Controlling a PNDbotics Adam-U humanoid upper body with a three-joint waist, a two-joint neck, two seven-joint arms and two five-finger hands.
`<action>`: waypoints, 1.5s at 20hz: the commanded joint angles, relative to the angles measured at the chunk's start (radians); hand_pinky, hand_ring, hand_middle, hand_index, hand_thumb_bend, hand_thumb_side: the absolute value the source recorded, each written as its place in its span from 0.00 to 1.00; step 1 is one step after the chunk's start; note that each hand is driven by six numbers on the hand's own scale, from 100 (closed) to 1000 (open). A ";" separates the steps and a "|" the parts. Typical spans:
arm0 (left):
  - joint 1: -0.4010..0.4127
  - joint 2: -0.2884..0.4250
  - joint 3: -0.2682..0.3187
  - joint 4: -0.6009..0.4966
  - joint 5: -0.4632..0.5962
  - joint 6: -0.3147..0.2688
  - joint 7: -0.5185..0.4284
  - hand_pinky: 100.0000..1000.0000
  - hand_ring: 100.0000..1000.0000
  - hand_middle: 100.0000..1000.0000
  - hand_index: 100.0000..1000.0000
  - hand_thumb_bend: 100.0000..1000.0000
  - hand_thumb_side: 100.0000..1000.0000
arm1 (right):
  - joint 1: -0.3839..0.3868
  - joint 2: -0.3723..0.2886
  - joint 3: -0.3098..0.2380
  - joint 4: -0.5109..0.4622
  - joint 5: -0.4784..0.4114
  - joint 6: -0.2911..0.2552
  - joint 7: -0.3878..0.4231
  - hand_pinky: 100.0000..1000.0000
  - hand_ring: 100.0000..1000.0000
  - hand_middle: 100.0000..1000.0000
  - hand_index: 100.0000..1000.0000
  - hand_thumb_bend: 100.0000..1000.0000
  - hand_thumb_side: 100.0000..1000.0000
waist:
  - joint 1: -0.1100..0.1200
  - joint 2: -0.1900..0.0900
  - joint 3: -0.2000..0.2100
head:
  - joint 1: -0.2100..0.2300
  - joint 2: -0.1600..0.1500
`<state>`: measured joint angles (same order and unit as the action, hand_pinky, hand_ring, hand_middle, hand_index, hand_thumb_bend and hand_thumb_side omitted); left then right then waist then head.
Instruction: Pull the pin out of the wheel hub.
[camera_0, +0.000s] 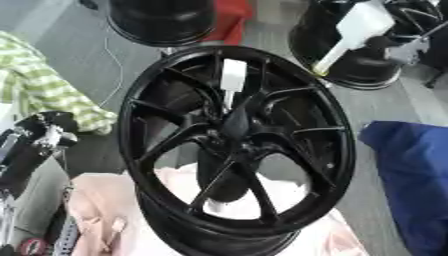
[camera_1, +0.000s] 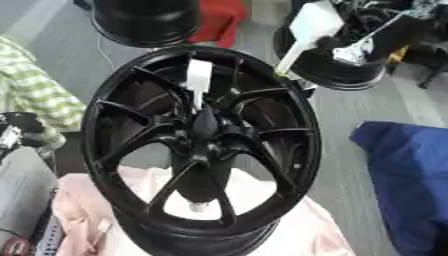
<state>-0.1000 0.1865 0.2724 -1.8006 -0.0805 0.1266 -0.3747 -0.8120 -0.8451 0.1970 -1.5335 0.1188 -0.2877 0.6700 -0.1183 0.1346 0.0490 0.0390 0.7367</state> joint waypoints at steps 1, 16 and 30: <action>-0.003 0.022 0.012 -0.025 -0.001 0.001 0.010 0.61 0.71 0.59 0.70 0.03 0.49 | 0.044 -0.093 -0.094 -0.009 -0.010 0.025 -0.057 0.43 0.36 0.25 0.39 0.00 0.09 | 0.011 -0.021 -0.013 | 0.013 -0.002; 0.002 0.017 0.044 -0.029 -0.003 0.005 0.046 0.61 0.71 0.59 0.70 0.03 0.49 | 0.437 0.043 -0.451 0.136 0.199 0.148 -0.298 0.69 0.75 0.85 0.94 0.26 0.37 | 0.029 -0.007 -0.087 | 0.067 -0.014; 0.007 -0.001 0.033 -0.014 0.007 -0.006 0.040 0.61 0.71 0.59 0.70 0.03 0.49 | 0.762 0.391 -0.760 -0.170 0.253 0.269 -0.527 0.54 0.65 0.79 0.86 0.46 0.53 | 0.066 -0.017 -0.072 | 0.028 -0.001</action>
<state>-0.0875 0.1791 0.3089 -1.8019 -0.0783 0.1251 -0.3339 -0.0468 -0.4554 -0.5390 -1.6558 0.3892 -0.0270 0.1641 -0.0527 0.1335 -0.0240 0.0737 0.7368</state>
